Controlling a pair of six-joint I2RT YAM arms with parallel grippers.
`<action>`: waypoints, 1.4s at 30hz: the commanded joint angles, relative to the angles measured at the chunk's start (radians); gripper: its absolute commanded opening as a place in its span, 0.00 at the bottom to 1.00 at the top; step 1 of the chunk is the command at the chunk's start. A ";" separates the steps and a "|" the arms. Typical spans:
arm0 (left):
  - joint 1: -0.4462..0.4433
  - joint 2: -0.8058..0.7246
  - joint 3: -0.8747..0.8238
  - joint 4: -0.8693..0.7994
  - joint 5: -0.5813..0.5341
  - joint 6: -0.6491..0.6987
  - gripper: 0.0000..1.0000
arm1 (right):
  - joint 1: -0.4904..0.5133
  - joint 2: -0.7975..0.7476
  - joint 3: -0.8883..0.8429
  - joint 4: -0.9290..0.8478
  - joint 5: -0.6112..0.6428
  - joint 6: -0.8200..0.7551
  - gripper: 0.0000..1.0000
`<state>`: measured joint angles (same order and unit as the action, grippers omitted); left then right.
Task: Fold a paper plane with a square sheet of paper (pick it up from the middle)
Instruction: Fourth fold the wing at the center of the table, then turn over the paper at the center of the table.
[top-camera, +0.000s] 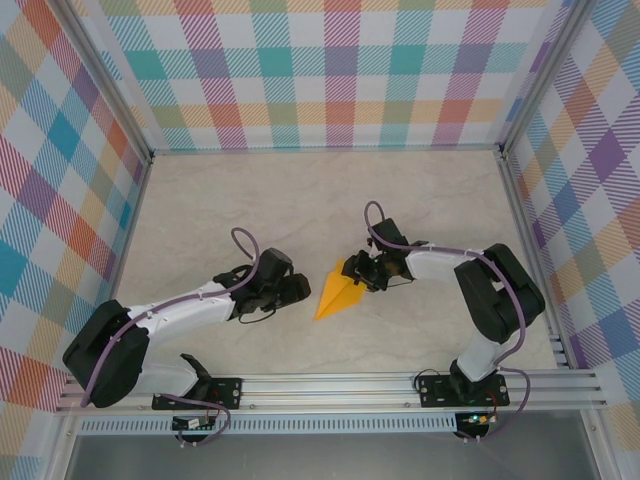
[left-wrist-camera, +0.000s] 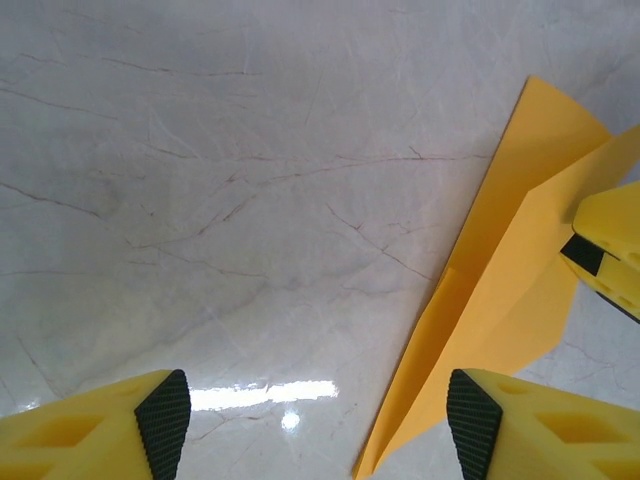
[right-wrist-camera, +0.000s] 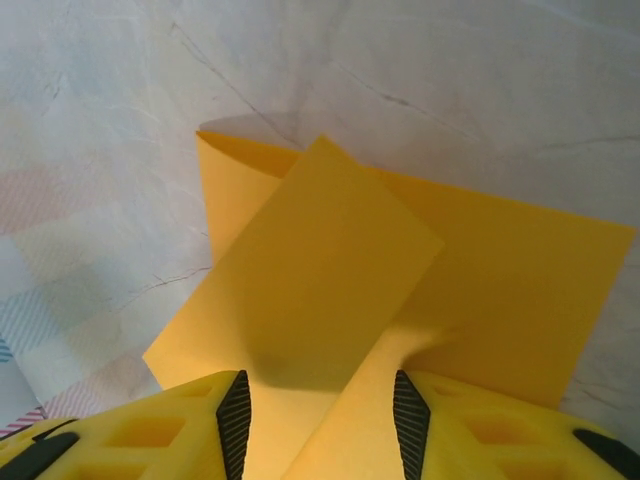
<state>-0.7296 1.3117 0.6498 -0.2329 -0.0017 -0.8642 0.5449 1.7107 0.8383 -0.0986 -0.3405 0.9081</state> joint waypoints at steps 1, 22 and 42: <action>0.018 -0.020 -0.021 0.020 -0.001 -0.018 0.73 | 0.004 0.022 0.022 0.066 -0.061 0.008 0.41; 0.208 0.003 -0.145 0.502 0.514 -0.049 0.96 | -0.077 -0.049 0.051 0.369 -0.464 0.053 0.06; 0.211 0.068 -0.200 1.198 0.593 -0.406 0.49 | -0.109 -0.027 0.101 0.537 -0.647 0.260 0.08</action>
<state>-0.5312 1.3949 0.4641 0.8452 0.6014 -1.2236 0.4362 1.6691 0.9310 0.4110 -0.9520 1.1675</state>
